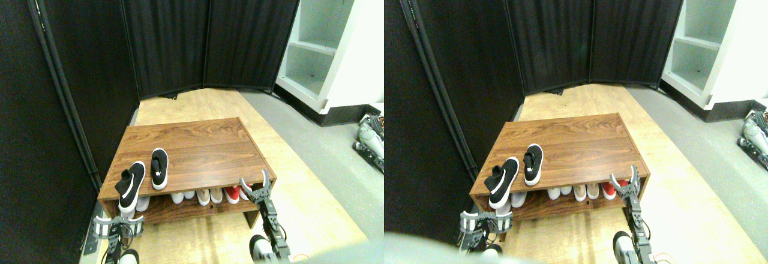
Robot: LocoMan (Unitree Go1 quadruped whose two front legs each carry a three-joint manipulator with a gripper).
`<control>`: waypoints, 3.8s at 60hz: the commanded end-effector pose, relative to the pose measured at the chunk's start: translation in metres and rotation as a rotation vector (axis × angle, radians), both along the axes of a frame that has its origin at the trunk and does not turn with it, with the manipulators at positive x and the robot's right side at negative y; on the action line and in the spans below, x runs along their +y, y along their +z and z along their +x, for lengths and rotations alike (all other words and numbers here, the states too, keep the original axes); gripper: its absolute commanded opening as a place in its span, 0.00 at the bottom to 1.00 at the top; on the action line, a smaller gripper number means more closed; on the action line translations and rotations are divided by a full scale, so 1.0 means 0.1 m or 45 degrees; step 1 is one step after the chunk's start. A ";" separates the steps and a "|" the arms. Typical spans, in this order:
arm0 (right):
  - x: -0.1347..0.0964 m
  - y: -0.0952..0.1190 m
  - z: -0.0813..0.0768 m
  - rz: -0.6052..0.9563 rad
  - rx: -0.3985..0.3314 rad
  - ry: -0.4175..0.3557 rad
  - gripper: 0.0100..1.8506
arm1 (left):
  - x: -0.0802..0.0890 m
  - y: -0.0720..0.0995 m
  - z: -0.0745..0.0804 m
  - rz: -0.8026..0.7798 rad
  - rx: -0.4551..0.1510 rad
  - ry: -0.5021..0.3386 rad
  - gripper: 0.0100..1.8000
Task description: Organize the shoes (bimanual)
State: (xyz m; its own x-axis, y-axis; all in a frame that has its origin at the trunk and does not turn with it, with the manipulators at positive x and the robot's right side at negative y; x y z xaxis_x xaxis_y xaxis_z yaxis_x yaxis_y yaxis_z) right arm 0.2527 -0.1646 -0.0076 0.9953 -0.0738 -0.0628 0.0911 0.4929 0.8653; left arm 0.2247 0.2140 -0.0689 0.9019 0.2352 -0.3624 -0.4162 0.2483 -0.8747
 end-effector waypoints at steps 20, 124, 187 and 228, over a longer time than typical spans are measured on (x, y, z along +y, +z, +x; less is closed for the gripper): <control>0.00 0.09 -0.04 0.054 -0.057 0.029 0.31 | 0.01 -0.15 0.35 -0.050 -0.072 -0.017 0.85; -0.05 0.12 -0.09 0.026 -0.076 0.000 0.33 | 0.82 0.67 0.75 0.475 -0.240 -0.035 0.00; -0.09 0.15 -0.03 0.047 -0.081 -0.033 0.34 | 0.16 0.26 1.11 0.318 -0.096 -0.070 0.00; -0.10 0.15 -0.01 -0.025 -0.108 -0.055 0.34 | 0.59 0.54 1.00 0.452 -0.265 -0.112 0.00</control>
State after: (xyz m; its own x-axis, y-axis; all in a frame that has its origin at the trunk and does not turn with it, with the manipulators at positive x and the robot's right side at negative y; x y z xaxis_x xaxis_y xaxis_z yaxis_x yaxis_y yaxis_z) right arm 0.2500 -0.1733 0.0033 0.9946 -0.1032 -0.0118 0.0634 0.5134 0.8558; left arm 0.3275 0.2566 -0.0316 0.9571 0.2500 -0.1463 -0.2653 0.5539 -0.7892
